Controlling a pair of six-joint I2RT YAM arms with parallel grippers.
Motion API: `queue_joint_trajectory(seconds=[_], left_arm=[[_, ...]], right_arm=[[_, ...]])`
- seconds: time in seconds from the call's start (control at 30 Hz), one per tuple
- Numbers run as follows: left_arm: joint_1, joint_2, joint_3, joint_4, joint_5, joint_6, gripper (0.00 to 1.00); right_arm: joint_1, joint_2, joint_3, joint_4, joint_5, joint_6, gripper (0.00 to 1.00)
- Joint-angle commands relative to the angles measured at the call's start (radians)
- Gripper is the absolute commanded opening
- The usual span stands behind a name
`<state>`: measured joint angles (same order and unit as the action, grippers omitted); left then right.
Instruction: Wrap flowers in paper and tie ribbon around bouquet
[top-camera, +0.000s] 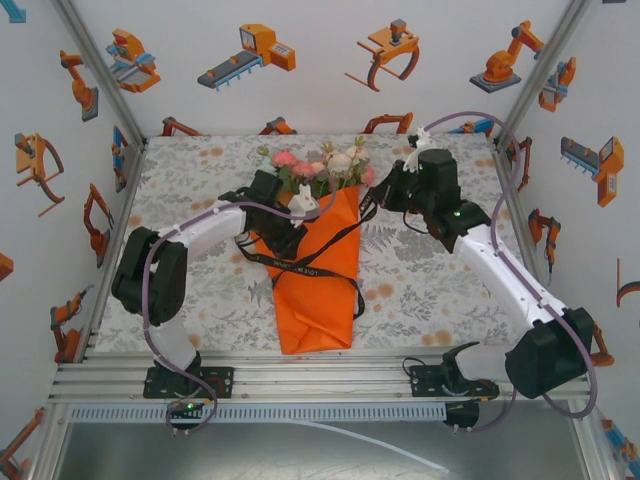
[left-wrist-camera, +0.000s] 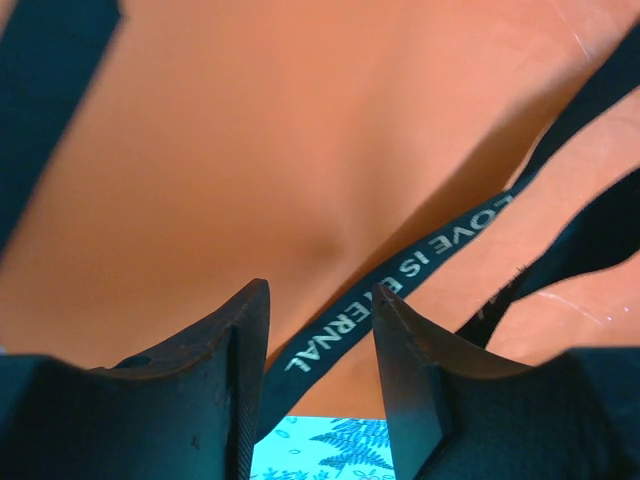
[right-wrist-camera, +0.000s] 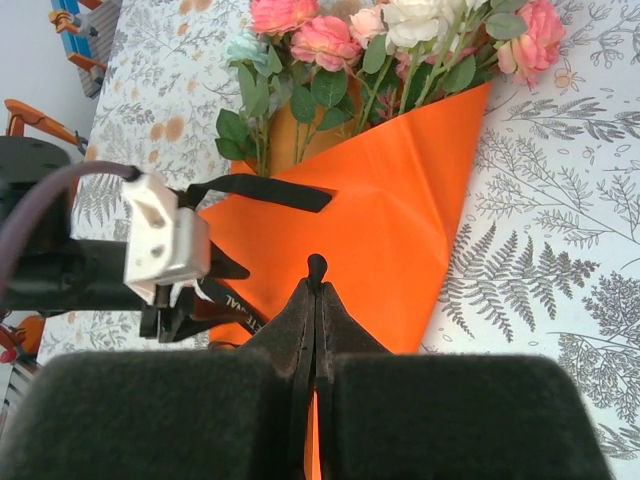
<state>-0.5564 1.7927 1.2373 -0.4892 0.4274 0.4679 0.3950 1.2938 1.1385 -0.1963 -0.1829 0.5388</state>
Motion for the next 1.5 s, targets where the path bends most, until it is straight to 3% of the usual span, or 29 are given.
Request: queue_joint_trajectory(seconds=[0.0,0.13,0.27,0.63,0.73,0.9,1.07,1.23,1.33,1.47], left_arm=[[-0.021,0.011,0.045,-0.096,0.106,0.044,0.49],[-0.033,0.045,0.049,-0.145,0.127,0.056,0.52],[-0.058,0.102,0.085,-0.233,0.048,0.082,0.57],[-0.108,0.051,-0.021,-0.024,-0.155,0.081,0.60],[-0.119,0.016,-0.068,0.062,-0.217,0.089,0.65],[-0.121,-0.009,-0.096,0.116,-0.219,0.085,0.65],[-0.132,0.028,-0.084,0.087,-0.219,0.079,0.51],[-0.132,-0.005,-0.072,0.078,-0.197,0.063,0.13],[-0.132,-0.063,-0.068,0.081,-0.139,0.040,0.10],[-0.133,-0.143,-0.090,0.116,-0.002,-0.027,0.05]], right_arm=[[-0.005,-0.011,-0.006,0.041,-0.006,0.022,0.00],[-0.005,-0.009,-0.016,0.049,-0.005,0.033,0.00],[-0.005,-0.002,-0.012,0.054,-0.012,0.038,0.00],[-0.005,0.013,-0.005,0.064,-0.037,0.051,0.00],[-0.005,0.013,-0.011,0.070,-0.039,0.059,0.00],[-0.005,0.016,-0.010,0.074,-0.046,0.062,0.00],[-0.005,0.016,-0.012,0.077,-0.047,0.066,0.00],[-0.005,0.009,-0.013,0.064,-0.009,0.081,0.00],[-0.005,0.023,-0.001,0.037,0.038,0.127,0.00],[-0.005,0.081,0.001,0.101,0.009,0.220,0.00]])
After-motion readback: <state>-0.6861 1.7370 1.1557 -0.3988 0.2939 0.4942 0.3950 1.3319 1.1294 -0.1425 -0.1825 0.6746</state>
